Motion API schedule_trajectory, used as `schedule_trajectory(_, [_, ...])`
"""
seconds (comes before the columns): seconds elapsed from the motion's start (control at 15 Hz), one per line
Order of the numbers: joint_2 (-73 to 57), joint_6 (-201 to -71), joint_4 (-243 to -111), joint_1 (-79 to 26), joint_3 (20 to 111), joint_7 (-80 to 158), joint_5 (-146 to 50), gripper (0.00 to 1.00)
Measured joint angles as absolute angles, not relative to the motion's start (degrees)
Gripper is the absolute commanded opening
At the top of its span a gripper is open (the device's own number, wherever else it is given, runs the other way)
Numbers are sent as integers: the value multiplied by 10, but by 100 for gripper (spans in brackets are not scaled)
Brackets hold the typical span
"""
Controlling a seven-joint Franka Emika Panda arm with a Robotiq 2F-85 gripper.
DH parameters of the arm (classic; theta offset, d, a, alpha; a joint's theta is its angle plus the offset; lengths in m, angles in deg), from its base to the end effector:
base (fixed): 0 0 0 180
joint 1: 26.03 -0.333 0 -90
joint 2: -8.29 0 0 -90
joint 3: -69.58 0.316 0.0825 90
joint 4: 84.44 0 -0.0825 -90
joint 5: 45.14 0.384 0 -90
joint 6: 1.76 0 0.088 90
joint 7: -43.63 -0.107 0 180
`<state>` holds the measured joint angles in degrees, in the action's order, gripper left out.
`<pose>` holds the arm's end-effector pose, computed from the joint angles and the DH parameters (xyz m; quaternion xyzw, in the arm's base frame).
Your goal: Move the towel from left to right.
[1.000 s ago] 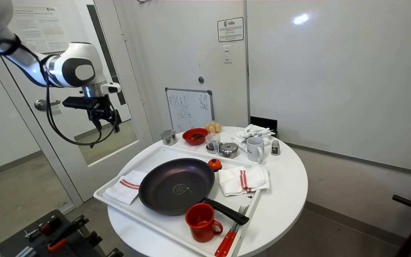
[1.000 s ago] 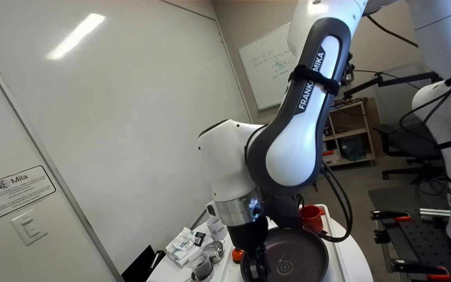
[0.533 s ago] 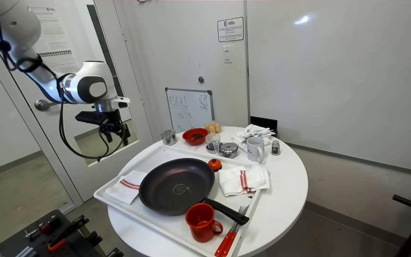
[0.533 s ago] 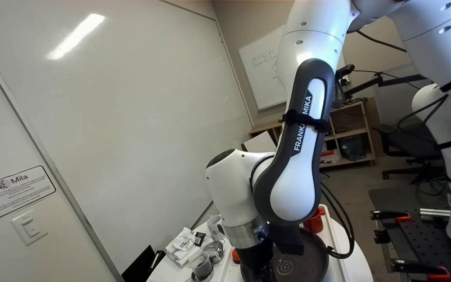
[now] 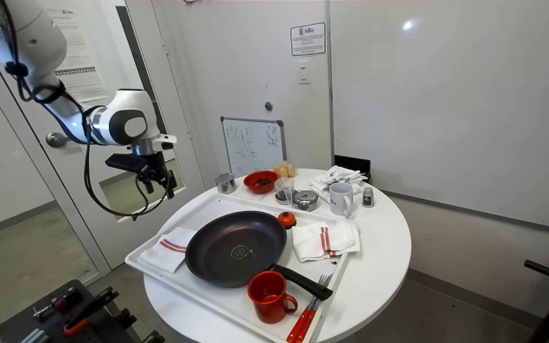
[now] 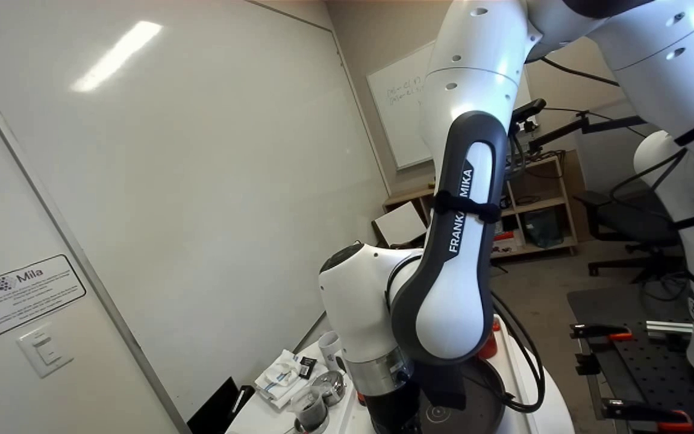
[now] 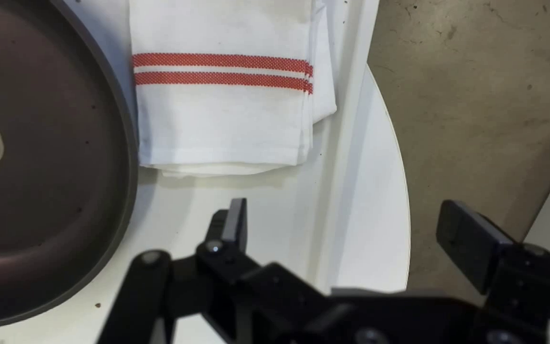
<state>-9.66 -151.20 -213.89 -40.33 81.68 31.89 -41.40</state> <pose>0.4879 0.2421 0.2290 -0.9941 -0.0942 -0.0031 0.0533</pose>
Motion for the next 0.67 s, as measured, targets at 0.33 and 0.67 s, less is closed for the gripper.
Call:
schedule_trajectory(0.33, [-102, -1512, -2139, -403, 815, 319, -414, 100])
schedule_trajectory(0.67, [-163, -1512, -2122, -402, 804, 319, -415, 100])
